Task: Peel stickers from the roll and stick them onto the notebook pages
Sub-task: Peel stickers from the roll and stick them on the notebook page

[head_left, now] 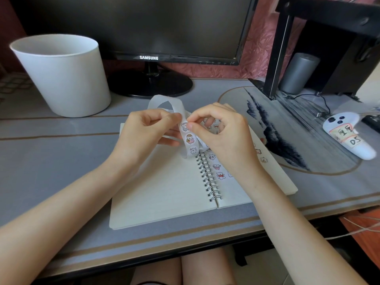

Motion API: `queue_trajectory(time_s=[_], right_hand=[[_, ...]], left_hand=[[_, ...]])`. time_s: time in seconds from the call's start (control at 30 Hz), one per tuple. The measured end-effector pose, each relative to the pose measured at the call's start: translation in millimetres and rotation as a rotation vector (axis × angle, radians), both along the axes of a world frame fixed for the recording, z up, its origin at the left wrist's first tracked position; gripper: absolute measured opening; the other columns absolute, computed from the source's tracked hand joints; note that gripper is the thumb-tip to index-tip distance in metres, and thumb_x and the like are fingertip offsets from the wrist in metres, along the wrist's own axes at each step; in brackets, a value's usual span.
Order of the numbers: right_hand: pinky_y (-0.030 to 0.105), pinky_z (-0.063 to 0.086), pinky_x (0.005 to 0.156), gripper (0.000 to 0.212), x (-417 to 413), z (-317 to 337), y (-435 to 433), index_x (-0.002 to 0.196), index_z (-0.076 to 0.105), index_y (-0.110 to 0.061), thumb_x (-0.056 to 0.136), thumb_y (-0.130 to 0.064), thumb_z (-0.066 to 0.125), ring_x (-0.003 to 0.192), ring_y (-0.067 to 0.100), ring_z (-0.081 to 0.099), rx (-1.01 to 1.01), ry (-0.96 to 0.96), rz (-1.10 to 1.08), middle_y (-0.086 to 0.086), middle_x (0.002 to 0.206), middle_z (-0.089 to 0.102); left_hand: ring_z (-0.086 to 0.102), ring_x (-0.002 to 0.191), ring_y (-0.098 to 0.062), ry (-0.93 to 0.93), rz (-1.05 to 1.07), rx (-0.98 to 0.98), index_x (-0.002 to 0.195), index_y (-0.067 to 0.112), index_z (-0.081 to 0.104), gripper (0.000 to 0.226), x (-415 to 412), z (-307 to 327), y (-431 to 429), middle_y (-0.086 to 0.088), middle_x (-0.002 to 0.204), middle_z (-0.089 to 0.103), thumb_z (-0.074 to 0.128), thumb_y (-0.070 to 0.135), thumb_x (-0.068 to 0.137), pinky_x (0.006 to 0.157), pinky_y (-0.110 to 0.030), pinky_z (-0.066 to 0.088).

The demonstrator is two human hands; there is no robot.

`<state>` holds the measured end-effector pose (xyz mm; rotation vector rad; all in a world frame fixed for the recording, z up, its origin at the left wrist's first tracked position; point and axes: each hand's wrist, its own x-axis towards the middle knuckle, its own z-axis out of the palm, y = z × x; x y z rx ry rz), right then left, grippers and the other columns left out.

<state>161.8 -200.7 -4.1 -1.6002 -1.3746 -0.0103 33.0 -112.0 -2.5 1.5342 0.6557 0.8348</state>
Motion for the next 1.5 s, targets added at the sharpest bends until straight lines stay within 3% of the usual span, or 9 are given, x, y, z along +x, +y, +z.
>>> queue_trajectory(time_s=[0.2, 0.43, 0.6, 0.73, 0.8, 0.87, 1.0, 1.2, 1.5], right_hand=[[0.014, 0.03, 0.063, 0.003, 0, 0, 0, 0.081, 0.071, -0.022, 0.079, -0.02, 0.073, 0.076, 0.013, 0.049, -0.012, 0.011, 0.009, -0.009, 0.078, 0.063], [0.032, 0.044, 0.076, 0.003, -3, 0, -1, 0.078, 0.069, -0.019, 0.079, -0.019, 0.071, 0.081, 0.017, 0.052, 0.031, -0.062, 0.014, -0.008, 0.081, 0.062], [0.015, 0.035, 0.085, 0.003, -5, 0, -2, 0.08, 0.07, -0.02, 0.08, -0.02, 0.073, 0.095, 0.012, 0.048, 0.037, -0.063, 0.0, -0.009, 0.089, 0.058], [0.011, 0.033, 0.075, 0.005, -8, 9, -9, 0.08, 0.069, -0.021, 0.081, -0.017, 0.072, 0.086, 0.001, 0.046, 0.015, 0.137, 0.066, -0.017, 0.082, 0.058], [0.017, 0.038, 0.07, 0.008, -6, 16, -15, 0.08, 0.068, -0.02, 0.082, -0.012, 0.07, 0.076, -0.001, 0.052, 0.009, 0.306, 0.114, -0.017, 0.076, 0.063], [0.027, 0.045, 0.074, 0.013, 0, 21, -22, 0.078, 0.067, -0.019, 0.082, -0.007, 0.069, 0.074, 0.001, 0.057, 0.017, 0.407, 0.102, -0.014, 0.075, 0.066], [0.006, 0.038, 0.057, 0.007, 20, 24, -46, 0.079, 0.067, -0.017, 0.082, -0.011, 0.069, 0.058, -0.004, 0.053, -0.141, 0.517, 0.054, -0.015, 0.061, 0.063], [0.006, 0.032, 0.045, 0.006, 56, 6, -79, 0.075, 0.068, -0.016, 0.08, -0.013, 0.071, 0.047, 0.0, 0.043, -0.438, 0.581, -0.101, -0.009, 0.056, 0.062], [0.005, 0.034, 0.044, 0.004, 61, 2, -92, 0.079, 0.069, -0.01, 0.079, -0.007, 0.071, 0.045, -0.007, 0.051, -0.512, 0.551, -0.135, -0.008, 0.058, 0.068]], left_hand=[[0.068, 0.068, -0.018, 0.014, -0.015, -0.003, 0.076, -0.001, 0.067, 0.021, 0, 1, -1, -0.009, 0.073, 0.072, 0.062, 0.016, 0.088, 0.064, -0.029, 0.059], [0.066, 0.063, -0.014, 0.021, 0.018, 0.021, 0.073, -0.004, 0.064, 0.023, 0, -1, -1, -0.002, 0.065, 0.07, 0.062, 0.013, 0.088, 0.061, -0.027, 0.058], [0.066, 0.061, -0.013, 0.021, -0.001, -0.008, 0.073, -0.002, 0.064, 0.024, 0, -1, 0, -0.003, 0.065, 0.07, 0.061, 0.016, 0.09, 0.059, -0.024, 0.056], [0.065, 0.057, -0.011, 0.013, -0.007, -0.017, 0.081, -0.007, 0.064, 0.025, 0, -1, 0, -0.002, 0.063, 0.069, 0.059, 0.015, 0.091, 0.056, -0.021, 0.054], [0.065, 0.059, -0.012, 0.011, -0.017, -0.016, 0.078, -0.004, 0.064, 0.024, 0, -1, -1, -0.003, 0.067, 0.07, 0.059, 0.015, 0.091, 0.056, -0.021, 0.054], [0.065, 0.06, -0.012, 0.01, -0.022, -0.016, 0.076, -0.003, 0.063, 0.024, 0, -1, -1, -0.006, 0.07, 0.07, 0.059, 0.014, 0.091, 0.057, -0.022, 0.055], [0.065, 0.06, -0.013, 0.012, -0.023, -0.018, 0.081, -0.007, 0.063, 0.024, 0, -1, -2, -0.008, 0.072, 0.069, 0.059, 0.014, 0.091, 0.059, -0.024, 0.056], [0.065, 0.059, -0.012, 0.026, -0.021, -0.023, 0.076, -0.003, 0.062, 0.023, 2, -2, -2, -0.008, 0.07, 0.07, 0.059, 0.015, 0.091, 0.06, -0.024, 0.057], [0.065, 0.058, -0.013, 0.035, -0.013, -0.018, 0.08, -0.007, 0.062, 0.025, 2, -3, -1, -0.005, 0.067, 0.07, 0.059, 0.015, 0.091, 0.059, -0.023, 0.057]])
